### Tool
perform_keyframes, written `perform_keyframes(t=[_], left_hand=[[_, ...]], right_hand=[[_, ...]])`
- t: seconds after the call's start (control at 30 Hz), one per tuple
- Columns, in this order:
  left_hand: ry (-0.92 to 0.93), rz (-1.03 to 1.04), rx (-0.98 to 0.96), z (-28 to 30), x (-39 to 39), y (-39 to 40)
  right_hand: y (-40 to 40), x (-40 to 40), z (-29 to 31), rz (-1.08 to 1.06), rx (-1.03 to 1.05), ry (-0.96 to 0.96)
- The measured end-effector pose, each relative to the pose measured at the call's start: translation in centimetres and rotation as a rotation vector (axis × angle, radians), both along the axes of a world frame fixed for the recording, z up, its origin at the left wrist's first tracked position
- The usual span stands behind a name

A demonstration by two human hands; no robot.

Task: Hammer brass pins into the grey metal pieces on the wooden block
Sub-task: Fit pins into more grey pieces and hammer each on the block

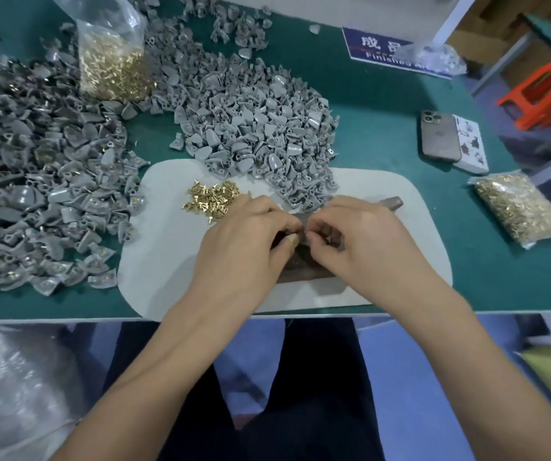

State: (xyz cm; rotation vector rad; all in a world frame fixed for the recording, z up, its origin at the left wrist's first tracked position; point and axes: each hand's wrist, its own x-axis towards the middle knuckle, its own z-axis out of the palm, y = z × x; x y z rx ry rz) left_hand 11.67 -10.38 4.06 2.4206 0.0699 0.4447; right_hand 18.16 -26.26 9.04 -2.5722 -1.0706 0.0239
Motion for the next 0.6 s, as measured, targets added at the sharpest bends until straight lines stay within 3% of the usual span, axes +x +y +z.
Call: perform_keyframes(t=[0.27,0.6], left_hand=[[0.005,-0.030,0.062,-0.3,0.3,0.5],[-0.022,0.016,0.032,-0.7,0.2,0.2]], right_hand=[[1.0,0.8,1.0,0.184,-0.278,-0.086],[-0.5,0.9,-0.7,0.060,0.092,0.027]])
